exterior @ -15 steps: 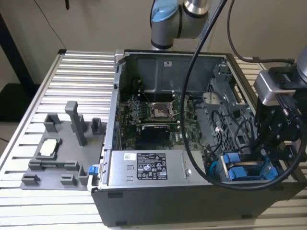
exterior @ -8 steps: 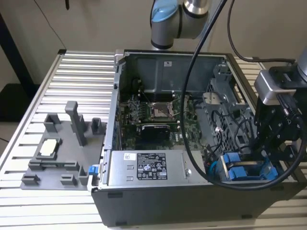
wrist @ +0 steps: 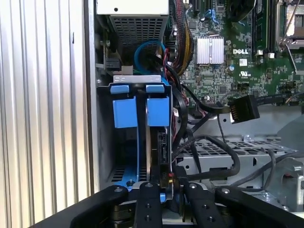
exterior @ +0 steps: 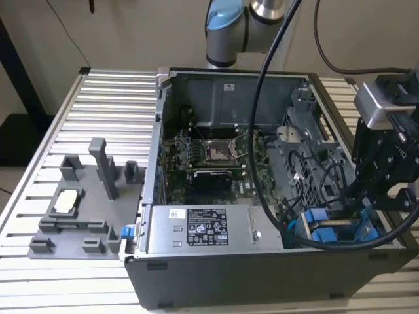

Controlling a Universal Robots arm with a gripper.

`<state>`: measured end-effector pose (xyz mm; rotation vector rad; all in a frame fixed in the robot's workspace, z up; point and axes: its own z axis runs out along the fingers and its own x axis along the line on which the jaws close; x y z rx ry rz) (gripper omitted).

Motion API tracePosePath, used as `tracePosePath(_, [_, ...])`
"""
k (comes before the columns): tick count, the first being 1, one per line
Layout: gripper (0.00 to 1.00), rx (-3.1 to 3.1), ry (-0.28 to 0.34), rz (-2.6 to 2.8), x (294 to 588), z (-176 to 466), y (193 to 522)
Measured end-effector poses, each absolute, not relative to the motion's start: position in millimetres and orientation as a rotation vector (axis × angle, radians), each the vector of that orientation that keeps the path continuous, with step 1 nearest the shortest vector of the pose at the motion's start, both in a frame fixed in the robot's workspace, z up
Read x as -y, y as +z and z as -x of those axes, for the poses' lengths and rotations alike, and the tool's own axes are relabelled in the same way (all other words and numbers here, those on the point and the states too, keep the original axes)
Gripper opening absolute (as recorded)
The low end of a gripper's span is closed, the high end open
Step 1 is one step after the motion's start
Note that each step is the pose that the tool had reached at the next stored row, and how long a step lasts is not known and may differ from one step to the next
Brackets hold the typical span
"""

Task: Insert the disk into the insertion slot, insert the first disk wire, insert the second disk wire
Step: 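Insert the first disk wire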

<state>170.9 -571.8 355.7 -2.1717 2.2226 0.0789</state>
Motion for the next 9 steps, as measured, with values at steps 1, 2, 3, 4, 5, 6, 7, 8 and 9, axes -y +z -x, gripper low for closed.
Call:
tracePosePath(1, [0.27, -2.223, 0.079, 2.172, 572, -171, 359])
tracePosePath(2, [0.27, -2.222, 0.079, 2.171, 572, -171, 362])
tracePosePath(3, [0.27, -2.223, 0.079, 2.171, 572, -170, 365])
tracePosePath(4, [0.27, -2.223, 0.080, 2.171, 572, -170, 368])
tracePosePath(5, [0.27, -2.222, 0.080, 2.170, 572, -169, 372])
tracePosePath(6, [0.27, -2.222, 0.081, 2.170, 572, -169, 375])
tracePosePath(7, [0.27, -2.222, 0.081, 2.170, 572, -168, 379])
tracePosePath(8, [0.27, -2.222, 0.082, 2.169, 572, -167, 382])
tracePosePath(9, [0.27, -2.222, 0.083, 2.169, 572, -167, 386])
